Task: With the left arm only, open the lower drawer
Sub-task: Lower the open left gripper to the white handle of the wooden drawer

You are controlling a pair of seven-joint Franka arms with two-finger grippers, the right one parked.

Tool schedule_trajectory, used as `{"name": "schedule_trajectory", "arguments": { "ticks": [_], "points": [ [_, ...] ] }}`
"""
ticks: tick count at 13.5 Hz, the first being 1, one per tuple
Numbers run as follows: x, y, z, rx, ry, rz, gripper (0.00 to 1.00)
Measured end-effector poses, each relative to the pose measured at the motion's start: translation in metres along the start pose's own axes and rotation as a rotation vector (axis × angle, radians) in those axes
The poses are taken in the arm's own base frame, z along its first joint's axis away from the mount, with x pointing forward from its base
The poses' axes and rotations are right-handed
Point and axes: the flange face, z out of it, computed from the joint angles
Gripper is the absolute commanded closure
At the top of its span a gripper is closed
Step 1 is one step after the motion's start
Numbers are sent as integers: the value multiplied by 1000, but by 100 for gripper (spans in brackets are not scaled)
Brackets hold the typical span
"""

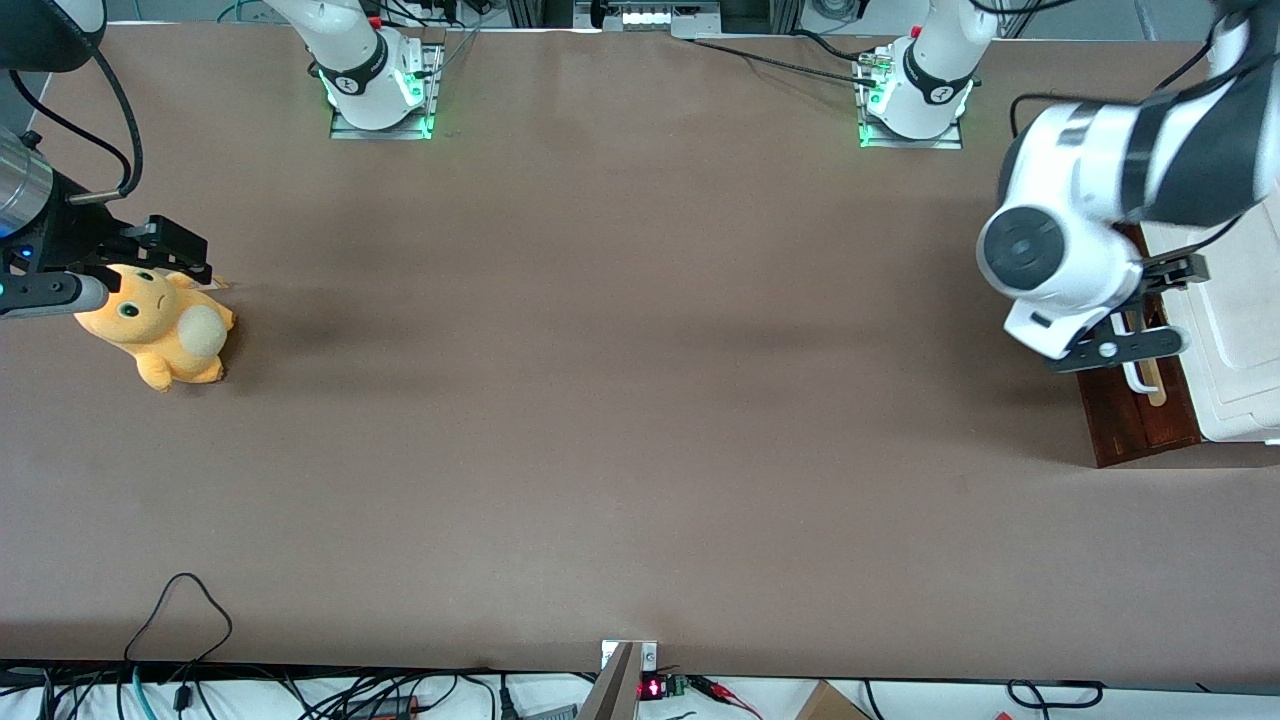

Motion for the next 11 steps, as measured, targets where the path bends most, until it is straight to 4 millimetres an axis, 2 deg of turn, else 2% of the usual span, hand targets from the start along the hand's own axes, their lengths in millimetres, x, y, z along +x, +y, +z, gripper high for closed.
{"name": "schedule_trajectory", "arguments": {
  "ticks": [3,5,8,11],
  "points": [
    [-11,65,51,172,12,-72,5],
    [-18,99,85,254,21,-68,8],
    [-14,127,126,335,36,-40,8],
    [-7,139,141,402,100,-25,8]
  ]
}}
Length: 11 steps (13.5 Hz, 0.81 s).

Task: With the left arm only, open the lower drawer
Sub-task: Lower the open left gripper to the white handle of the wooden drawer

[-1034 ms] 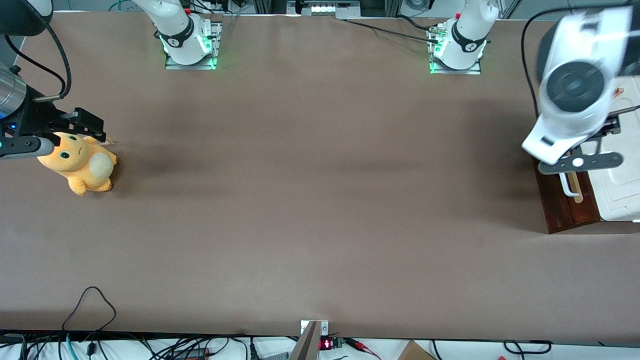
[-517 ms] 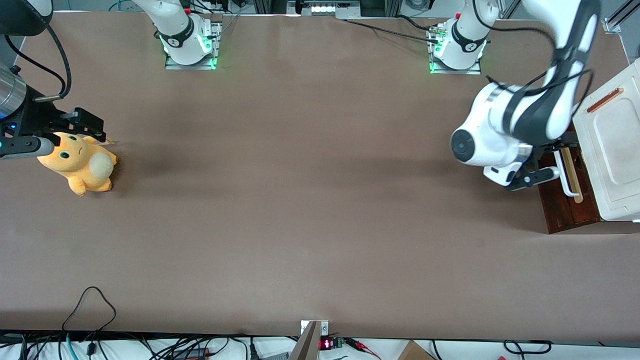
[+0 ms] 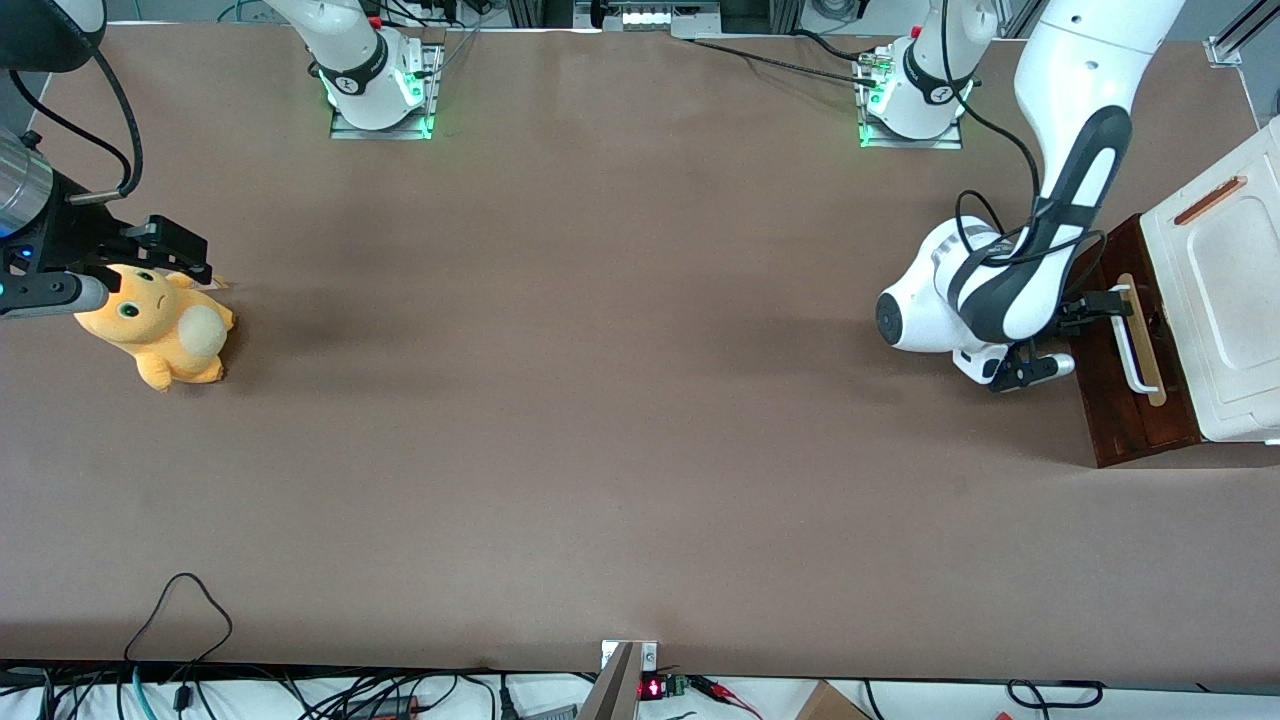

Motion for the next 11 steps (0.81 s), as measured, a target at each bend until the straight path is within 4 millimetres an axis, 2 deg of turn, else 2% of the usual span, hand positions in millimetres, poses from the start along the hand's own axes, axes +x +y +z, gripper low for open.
{"name": "schedule_trajectory", "arguments": {
  "ticks": [5,8,10,11],
  "points": [
    [-4,26,16,66,58,2,9],
    [-3,33,32,94,54,2,16],
    [-2,33,38,103,54,0,24],
    [-2,32,39,106,55,-2,24]
  ]
}}
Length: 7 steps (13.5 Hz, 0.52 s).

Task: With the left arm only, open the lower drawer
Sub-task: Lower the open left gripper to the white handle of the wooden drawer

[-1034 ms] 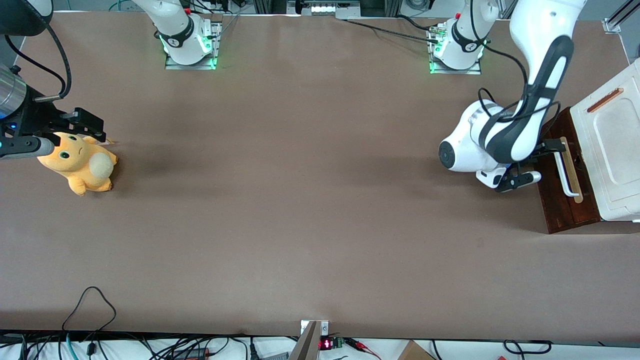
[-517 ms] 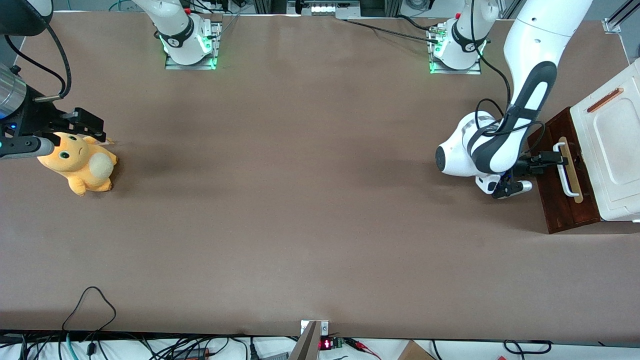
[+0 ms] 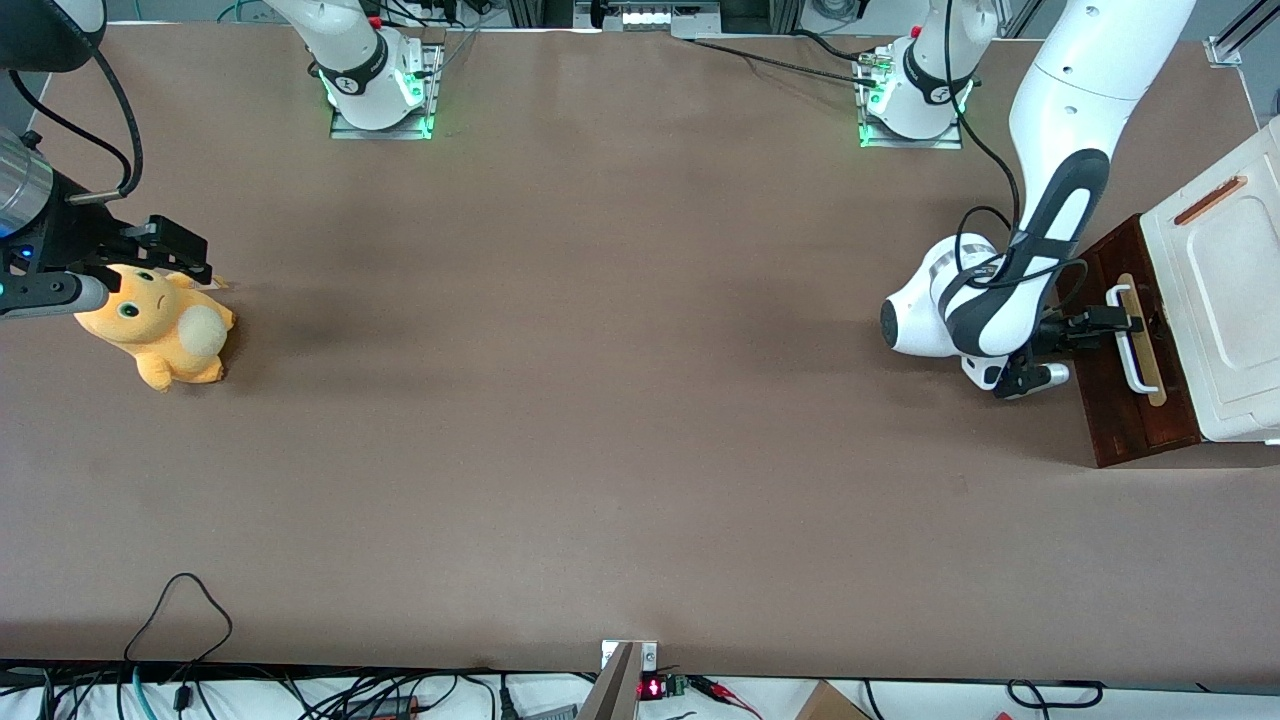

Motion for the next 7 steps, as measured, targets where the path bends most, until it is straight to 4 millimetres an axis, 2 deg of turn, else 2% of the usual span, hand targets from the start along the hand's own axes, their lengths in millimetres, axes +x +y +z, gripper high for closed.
{"name": "schedule_trajectory", "arguments": {
  "ticks": [2,3,5,7],
  "points": [
    [2,-1,4,12,8,-2,30],
    [2,-1,7,14,7,-2,36],
    [2,-1,10,18,6,-2,36],
    [3,-1,16,31,12,-1,41]
  ]
}}
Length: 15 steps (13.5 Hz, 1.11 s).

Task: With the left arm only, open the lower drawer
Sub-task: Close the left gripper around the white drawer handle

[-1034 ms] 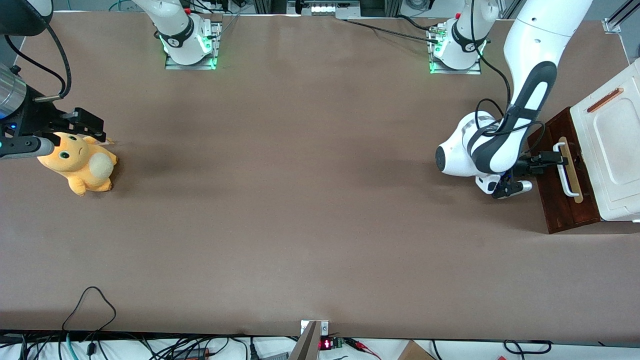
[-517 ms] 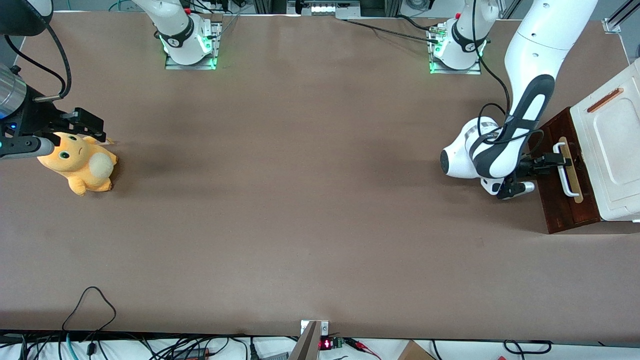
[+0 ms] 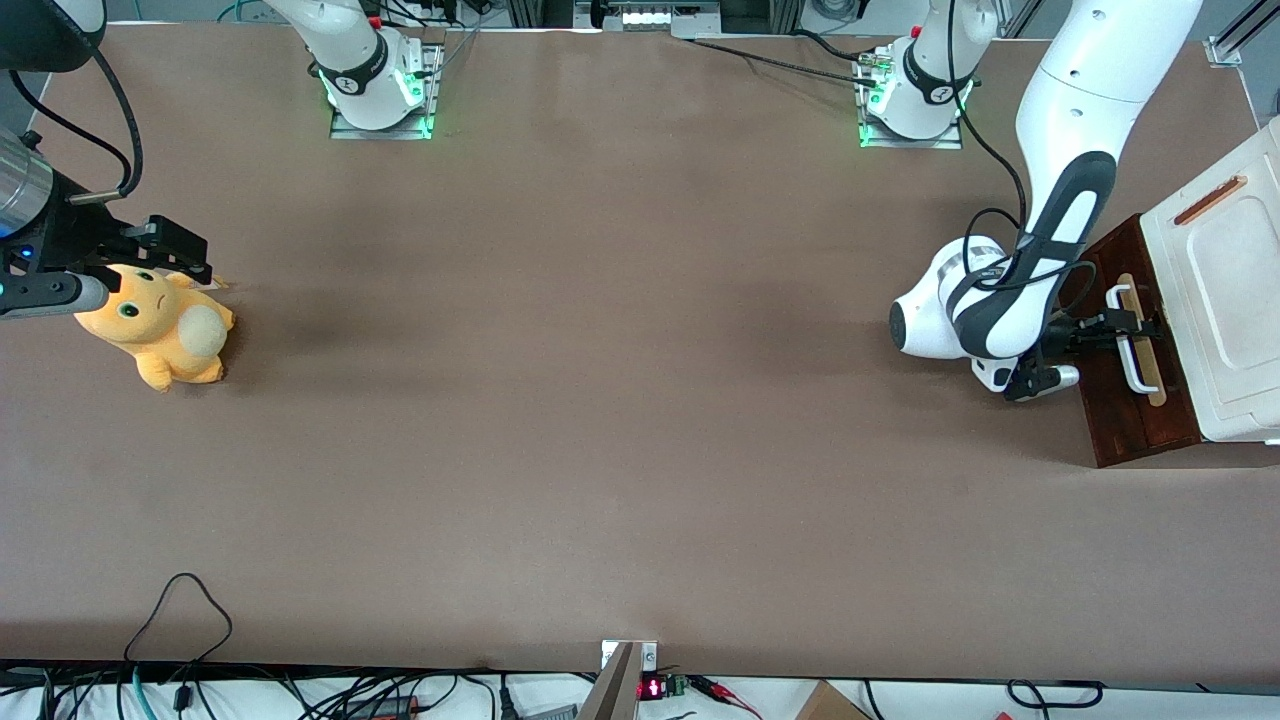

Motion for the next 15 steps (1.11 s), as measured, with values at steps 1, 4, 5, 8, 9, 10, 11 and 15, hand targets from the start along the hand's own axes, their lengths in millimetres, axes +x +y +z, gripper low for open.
{"name": "schedule_trajectory", "arguments": {
  "ticks": [1,4,5,8,9,10,11,15],
  "points": [
    [0,0,3,6,3,1,43],
    [0,5,5,11,8,6,46],
    [0,6,5,13,11,8,46],
    [-1,10,6,14,12,8,52],
    [-1,10,6,14,12,6,58],
    [-1,11,6,14,12,6,58],
    [-1,11,6,14,12,6,63],
    [-1,11,6,14,12,5,64]
  ]
}}
